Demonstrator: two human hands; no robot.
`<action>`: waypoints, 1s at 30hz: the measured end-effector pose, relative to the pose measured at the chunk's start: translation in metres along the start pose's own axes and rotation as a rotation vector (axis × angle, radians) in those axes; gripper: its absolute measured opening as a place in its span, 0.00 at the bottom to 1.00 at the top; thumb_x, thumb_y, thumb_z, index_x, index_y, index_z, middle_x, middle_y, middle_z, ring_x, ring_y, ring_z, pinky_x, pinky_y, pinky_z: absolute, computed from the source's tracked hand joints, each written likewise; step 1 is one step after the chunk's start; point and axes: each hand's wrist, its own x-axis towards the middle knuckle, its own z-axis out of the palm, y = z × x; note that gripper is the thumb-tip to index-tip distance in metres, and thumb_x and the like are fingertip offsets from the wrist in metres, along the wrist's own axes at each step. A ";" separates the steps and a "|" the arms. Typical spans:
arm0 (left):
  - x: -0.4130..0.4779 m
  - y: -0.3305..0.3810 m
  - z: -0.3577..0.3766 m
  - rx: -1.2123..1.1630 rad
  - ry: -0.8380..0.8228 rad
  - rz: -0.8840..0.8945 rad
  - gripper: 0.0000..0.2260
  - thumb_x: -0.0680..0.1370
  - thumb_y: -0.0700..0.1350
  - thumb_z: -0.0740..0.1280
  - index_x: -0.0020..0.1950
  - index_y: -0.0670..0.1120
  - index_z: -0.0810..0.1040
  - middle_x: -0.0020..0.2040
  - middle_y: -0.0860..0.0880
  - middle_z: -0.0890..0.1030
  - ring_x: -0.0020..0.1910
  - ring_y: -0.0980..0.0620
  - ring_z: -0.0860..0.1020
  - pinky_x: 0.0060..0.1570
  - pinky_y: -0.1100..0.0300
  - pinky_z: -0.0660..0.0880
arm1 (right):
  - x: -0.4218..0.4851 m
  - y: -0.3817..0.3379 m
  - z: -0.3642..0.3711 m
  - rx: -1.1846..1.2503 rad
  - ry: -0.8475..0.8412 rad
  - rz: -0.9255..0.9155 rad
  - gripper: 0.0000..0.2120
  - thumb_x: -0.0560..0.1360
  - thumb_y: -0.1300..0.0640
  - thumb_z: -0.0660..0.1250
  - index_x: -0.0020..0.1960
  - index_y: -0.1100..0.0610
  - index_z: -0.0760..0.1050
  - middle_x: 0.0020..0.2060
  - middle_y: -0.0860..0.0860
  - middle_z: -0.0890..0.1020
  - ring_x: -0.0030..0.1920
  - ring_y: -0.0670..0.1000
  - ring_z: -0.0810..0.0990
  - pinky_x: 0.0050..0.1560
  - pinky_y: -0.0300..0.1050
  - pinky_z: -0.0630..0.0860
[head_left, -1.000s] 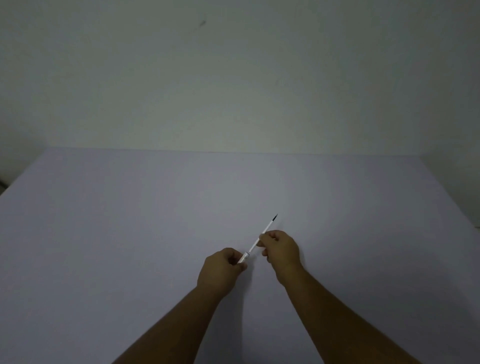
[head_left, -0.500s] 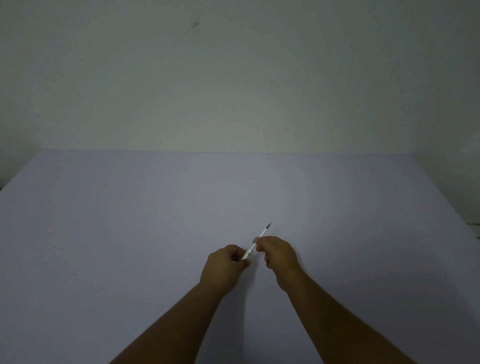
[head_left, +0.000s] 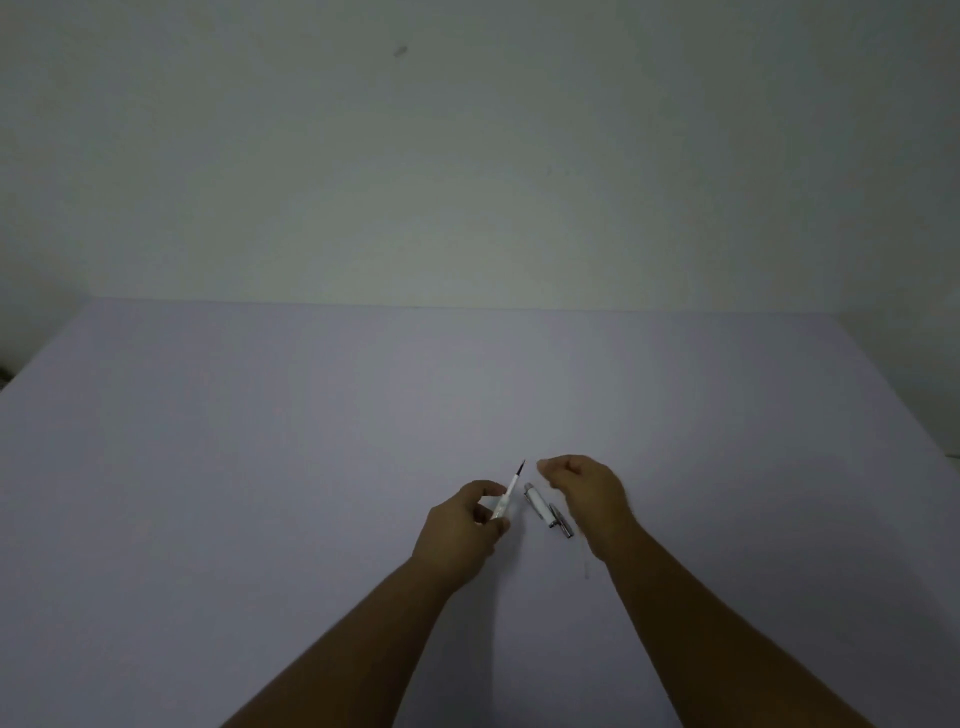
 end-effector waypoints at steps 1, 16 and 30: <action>0.001 -0.001 -0.001 -0.009 -0.010 -0.002 0.12 0.75 0.44 0.67 0.56 0.56 0.76 0.40 0.51 0.79 0.33 0.53 0.80 0.34 0.62 0.74 | 0.005 0.003 -0.005 -0.151 0.048 -0.030 0.07 0.73 0.54 0.68 0.44 0.58 0.81 0.40 0.51 0.83 0.45 0.52 0.81 0.48 0.46 0.77; 0.001 -0.009 -0.002 -0.020 -0.025 -0.017 0.12 0.75 0.44 0.67 0.55 0.58 0.76 0.37 0.51 0.79 0.31 0.53 0.80 0.33 0.62 0.74 | 0.013 0.030 0.002 -0.870 -0.016 0.025 0.11 0.71 0.55 0.68 0.46 0.63 0.79 0.49 0.58 0.84 0.50 0.58 0.82 0.42 0.45 0.76; -0.004 -0.011 0.001 0.014 -0.036 -0.003 0.13 0.75 0.44 0.67 0.56 0.59 0.75 0.39 0.51 0.80 0.32 0.54 0.80 0.32 0.63 0.74 | 0.005 0.040 0.006 -0.803 0.050 0.029 0.13 0.76 0.55 0.63 0.52 0.63 0.78 0.52 0.59 0.83 0.53 0.58 0.82 0.50 0.48 0.79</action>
